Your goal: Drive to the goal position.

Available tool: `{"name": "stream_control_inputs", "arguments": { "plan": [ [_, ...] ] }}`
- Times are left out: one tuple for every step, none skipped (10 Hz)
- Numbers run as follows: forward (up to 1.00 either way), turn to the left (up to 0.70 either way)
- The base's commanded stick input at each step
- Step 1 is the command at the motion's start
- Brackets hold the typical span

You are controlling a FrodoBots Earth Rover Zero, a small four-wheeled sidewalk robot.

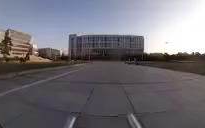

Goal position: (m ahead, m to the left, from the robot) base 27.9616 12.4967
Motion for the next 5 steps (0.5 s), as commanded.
{"name": "stream_control_inputs", "arguments": {
  "plan": [
    [0.70, 0.00],
    [0.70, 0.00],
    [0.70, 0.00],
    [0.70, 0.00],
    [0.70, 0.00]
  ]
}}
